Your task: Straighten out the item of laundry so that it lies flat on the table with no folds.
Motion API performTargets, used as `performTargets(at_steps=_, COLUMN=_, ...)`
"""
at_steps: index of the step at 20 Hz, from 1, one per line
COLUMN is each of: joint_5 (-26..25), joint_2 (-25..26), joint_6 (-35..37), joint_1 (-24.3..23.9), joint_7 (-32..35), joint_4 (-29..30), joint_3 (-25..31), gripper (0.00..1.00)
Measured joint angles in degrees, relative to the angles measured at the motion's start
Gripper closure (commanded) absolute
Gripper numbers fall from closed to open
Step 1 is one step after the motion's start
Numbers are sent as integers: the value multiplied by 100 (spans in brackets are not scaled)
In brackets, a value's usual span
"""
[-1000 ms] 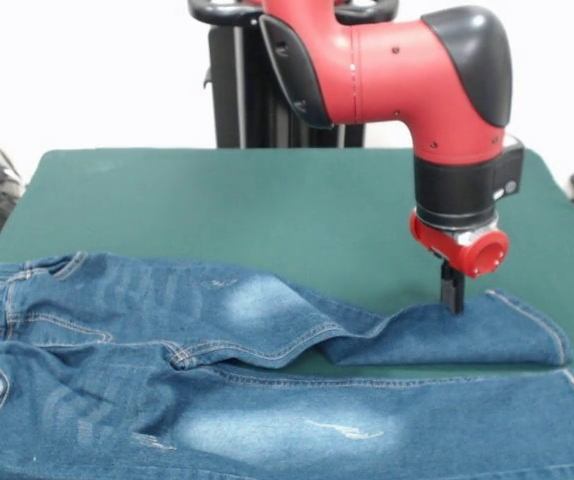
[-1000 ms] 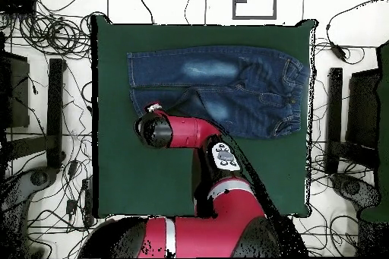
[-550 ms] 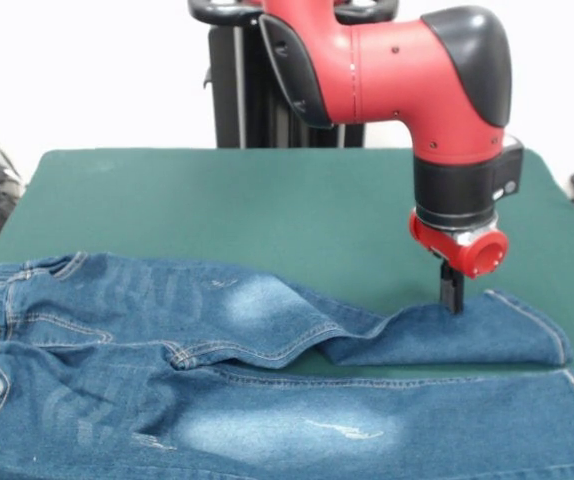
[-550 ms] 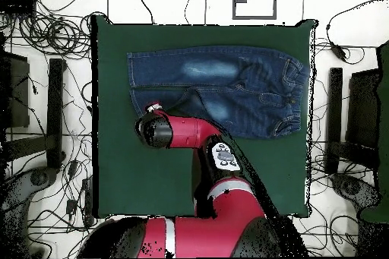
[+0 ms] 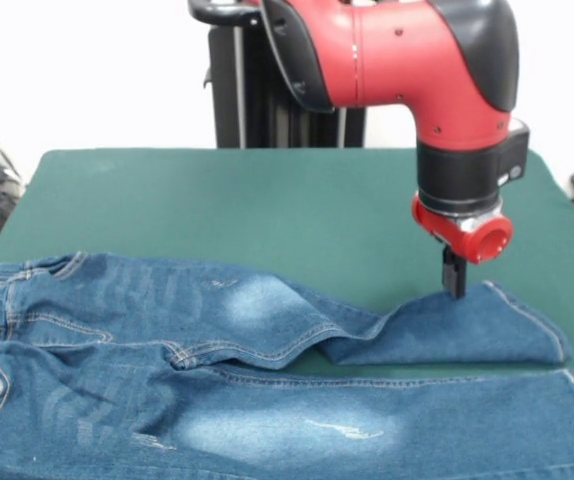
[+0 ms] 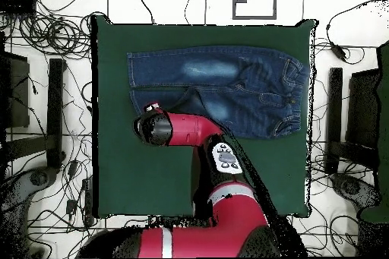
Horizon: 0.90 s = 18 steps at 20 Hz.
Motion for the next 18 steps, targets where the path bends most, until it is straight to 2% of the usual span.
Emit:
performTargets(at_steps=10, joint_5=117, joint_2=-404, joint_6=812, joint_1=-40, joint_7=0, joint_4=-16, joint_3=-3, gripper=100)
performTargets(at_steps=18, joint_5=138, joint_2=-503, joint_6=958, joint_1=-52, joint_7=0, joint_4=-37, joint_3=-10, gripper=100)
